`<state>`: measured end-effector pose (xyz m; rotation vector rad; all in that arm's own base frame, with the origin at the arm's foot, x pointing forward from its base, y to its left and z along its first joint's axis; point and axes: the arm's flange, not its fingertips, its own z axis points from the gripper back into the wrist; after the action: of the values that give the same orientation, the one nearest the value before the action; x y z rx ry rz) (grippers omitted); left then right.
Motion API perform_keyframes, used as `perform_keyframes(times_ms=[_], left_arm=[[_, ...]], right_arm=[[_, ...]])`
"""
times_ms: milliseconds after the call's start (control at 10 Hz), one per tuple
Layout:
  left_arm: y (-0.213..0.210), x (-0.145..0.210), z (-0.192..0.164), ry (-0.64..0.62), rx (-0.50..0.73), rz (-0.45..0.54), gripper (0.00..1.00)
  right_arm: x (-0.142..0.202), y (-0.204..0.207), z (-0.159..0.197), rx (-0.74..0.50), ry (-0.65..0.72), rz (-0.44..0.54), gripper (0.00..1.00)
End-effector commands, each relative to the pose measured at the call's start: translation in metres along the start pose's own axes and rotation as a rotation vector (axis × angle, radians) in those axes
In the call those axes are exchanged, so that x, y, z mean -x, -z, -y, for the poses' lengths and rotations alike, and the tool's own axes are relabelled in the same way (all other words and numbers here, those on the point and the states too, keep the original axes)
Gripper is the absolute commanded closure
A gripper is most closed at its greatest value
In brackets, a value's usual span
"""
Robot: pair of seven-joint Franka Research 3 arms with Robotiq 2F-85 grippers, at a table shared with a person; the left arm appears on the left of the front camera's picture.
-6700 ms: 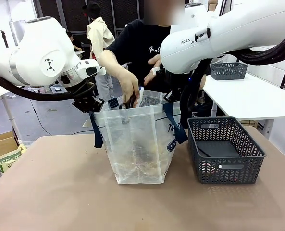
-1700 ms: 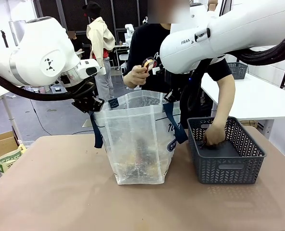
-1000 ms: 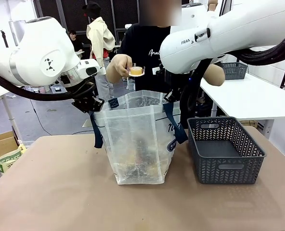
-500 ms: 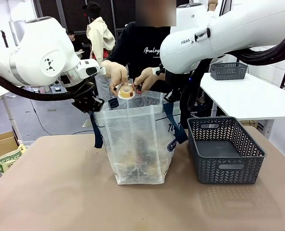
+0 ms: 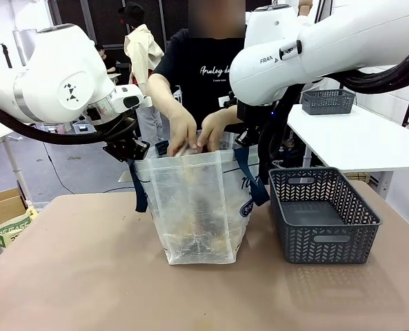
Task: Transfer purchased items from the store into the shopping bag.
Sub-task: Move the Reusable shopping bag to the right side of the table.
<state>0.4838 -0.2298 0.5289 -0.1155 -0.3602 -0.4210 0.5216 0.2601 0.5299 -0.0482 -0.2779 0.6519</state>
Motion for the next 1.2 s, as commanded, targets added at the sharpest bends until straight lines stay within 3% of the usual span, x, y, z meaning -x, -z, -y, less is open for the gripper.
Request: perform_keyframes(times_ms=[0,1100], left_arm=[[-0.0012,-0.0005,-0.0009,-0.002,-0.011,0.003,1.00],[-0.0012,-0.0005,-0.0009,-0.002,-0.011,0.003,1.00]], right_arm=[[0.0012,-0.0013,0.0007,0.002,0.000,-0.008,1.00],[0.0012,-0.0013,0.0007,0.002,0.000,-0.008,1.00]])
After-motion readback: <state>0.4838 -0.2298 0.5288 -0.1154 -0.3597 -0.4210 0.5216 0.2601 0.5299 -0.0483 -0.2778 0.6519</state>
